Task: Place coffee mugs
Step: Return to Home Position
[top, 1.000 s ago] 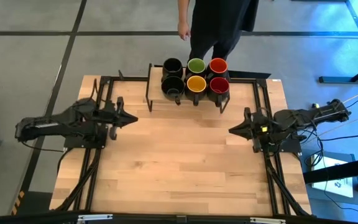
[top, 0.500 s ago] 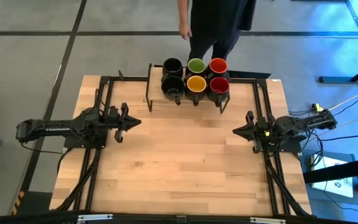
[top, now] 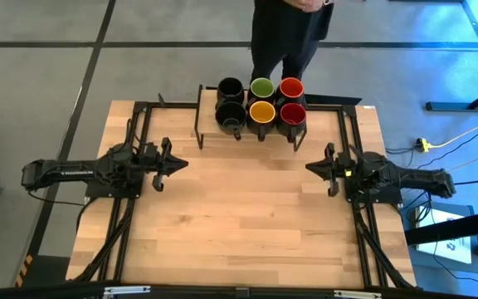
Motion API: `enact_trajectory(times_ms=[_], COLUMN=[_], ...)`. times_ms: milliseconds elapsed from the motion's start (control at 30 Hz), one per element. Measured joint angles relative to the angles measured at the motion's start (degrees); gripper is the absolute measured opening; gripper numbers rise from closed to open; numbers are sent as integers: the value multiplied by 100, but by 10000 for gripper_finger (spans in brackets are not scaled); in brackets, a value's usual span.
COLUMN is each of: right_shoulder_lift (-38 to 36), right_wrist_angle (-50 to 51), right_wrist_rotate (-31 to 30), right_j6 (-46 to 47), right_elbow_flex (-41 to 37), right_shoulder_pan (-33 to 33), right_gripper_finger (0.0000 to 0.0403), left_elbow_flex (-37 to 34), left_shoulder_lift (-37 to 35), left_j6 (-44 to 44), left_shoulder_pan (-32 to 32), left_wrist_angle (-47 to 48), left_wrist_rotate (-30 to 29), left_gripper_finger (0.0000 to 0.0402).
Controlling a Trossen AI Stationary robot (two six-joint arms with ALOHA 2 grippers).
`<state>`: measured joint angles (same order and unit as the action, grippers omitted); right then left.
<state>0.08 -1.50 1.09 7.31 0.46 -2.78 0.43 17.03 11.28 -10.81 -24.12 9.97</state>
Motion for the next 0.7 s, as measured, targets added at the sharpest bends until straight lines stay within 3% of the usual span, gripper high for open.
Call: enact_trajectory(times_ms=[200,467,700], right_shoulder_lift=[6,45,45], right_wrist_angle=[-1,15,20], right_wrist_rotate=[199,-158,-159], right_j6=[60,399,398], right_elbow_flex=[-4,-4,-4], right_shoulder_pan=[-389,-401,-401], right_gripper_finger=[10,10,10], left_elbow_flex=[0,0,0], left_shoulder_lift=[-40,-133,-525], left_j6=[-52,-144,145], left_shoulder_pan=[0,-3,-4], left_wrist_angle=[183,653,1008], left_wrist_rotate=[6,-66,-680], left_gripper_finger=[18,18,12])
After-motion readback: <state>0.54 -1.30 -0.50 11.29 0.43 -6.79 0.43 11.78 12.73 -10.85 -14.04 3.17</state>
